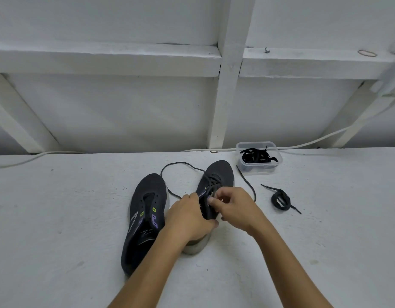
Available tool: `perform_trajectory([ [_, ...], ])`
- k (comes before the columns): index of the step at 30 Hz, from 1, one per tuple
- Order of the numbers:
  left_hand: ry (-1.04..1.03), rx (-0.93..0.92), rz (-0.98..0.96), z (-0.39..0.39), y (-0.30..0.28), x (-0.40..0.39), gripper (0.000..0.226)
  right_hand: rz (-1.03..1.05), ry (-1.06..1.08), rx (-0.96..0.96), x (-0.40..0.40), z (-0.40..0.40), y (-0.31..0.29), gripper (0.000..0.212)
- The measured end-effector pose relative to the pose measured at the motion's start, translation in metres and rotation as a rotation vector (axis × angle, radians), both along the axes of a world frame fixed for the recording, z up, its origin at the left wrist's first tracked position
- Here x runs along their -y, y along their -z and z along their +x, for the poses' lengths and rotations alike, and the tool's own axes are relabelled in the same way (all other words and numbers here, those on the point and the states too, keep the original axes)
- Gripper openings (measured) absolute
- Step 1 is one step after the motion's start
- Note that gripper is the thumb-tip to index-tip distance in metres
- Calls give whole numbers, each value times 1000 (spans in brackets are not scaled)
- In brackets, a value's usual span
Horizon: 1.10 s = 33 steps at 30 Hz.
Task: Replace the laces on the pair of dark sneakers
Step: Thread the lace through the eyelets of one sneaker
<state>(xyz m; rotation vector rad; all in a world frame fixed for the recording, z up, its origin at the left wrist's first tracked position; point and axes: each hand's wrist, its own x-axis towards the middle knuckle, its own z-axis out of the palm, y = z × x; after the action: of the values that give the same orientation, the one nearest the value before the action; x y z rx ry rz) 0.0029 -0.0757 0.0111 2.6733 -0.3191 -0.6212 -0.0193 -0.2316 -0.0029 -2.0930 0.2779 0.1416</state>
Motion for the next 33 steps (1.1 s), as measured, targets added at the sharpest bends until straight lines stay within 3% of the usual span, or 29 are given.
perform_trajectory([
  [5,-39,30,11,-6,2,2,62,81,231,102,14,8,-11,11],
  [9,-87,38,-9,-8,5,4,72,270,129,-87,5,-8,-3,19],
  [12,-100,36,-16,-9,5,6,72,345,82,-60,-4,-14,3,14],
  [14,-105,25,-18,-8,5,6,73,327,55,-44,-4,-13,2,8],
  [18,-111,26,-23,-8,6,4,74,81,-15,-13,12,-3,-6,13],
  [21,-150,40,-111,-9,7,2,67,-24,158,154,26,4,-8,10],
  [23,-169,66,-205,-11,6,0,56,41,284,203,26,3,-6,6],
  [25,-177,103,-267,-12,5,-1,46,235,333,77,19,-3,-1,19],
  [28,-183,140,-277,-14,4,-1,37,375,217,-163,9,-15,6,36],
  [32,-164,114,-256,-12,4,0,38,389,95,-115,5,-15,8,4],
  [33,-161,108,-250,-12,4,0,38,341,70,-99,3,-12,8,5],
])
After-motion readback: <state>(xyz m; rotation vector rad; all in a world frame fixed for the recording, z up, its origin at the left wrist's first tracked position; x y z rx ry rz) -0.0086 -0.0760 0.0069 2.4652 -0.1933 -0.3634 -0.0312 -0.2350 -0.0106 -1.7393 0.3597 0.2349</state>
